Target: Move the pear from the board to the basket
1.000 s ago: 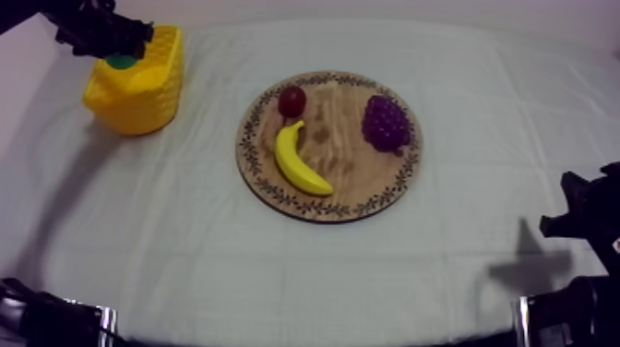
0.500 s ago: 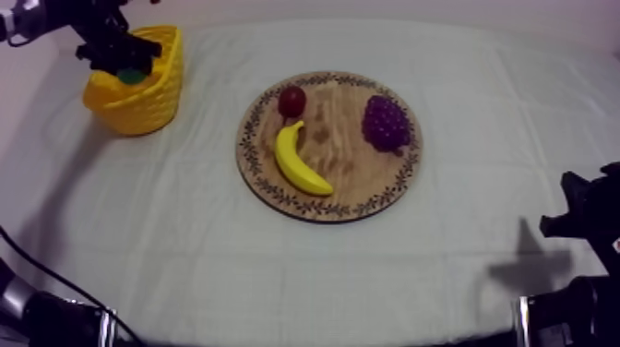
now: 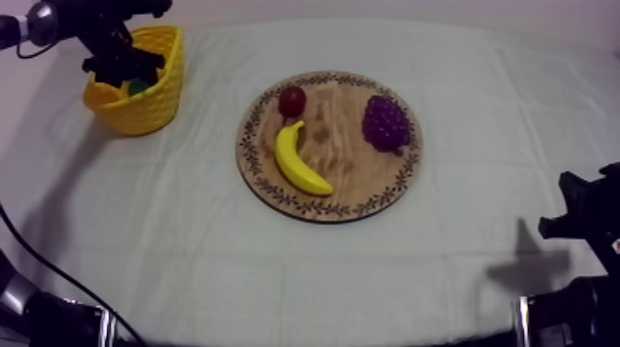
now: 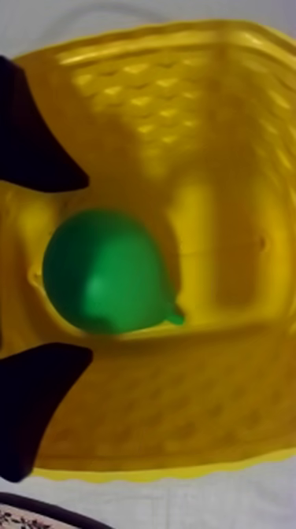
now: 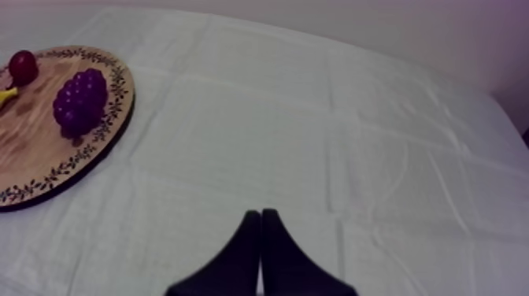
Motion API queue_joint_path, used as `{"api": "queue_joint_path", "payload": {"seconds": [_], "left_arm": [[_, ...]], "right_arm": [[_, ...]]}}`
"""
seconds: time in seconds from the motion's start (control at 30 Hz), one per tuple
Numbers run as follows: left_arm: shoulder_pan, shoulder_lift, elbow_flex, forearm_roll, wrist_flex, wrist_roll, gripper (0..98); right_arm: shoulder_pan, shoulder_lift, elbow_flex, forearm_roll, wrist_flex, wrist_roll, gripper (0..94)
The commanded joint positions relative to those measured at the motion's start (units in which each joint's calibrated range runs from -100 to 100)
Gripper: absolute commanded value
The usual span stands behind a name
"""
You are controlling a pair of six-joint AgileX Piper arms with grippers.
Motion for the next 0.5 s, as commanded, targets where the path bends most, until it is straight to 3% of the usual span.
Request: {"api": "queue_joint_path", "payload": {"seconds": [0.0,0.13,0.2,0.33,0.47], "left_arm": [[-0.1,-0.8,0.8,0.05,-0.5,-0.1,71.7],[0.2,-3.6,3.4,-0.08,-2.0,-0.2,61.7],[0.4,-6.3,5.7,-0.17,-3.3,0.3,51.0],[0.7,-14.4,11.7,-0.26,-6.1,0.9,18.0],[1.1,-24.4,19.4,-0.37,-8.6,2.0,7.0]], "right_arm": [[0.0,0.0,0.0,0.0,0.0,0.0,0.3],[0.0,0.0,0.0,0.0,0.0,0.0,0.3],[0.0,0.0,0.0,0.0,0.0,0.0,0.3],[0.0,0.0,0.0,0.0,0.0,0.1,0.3],[0.0,0.0,0.0,0.0,0.0,0.0,0.3]]}}
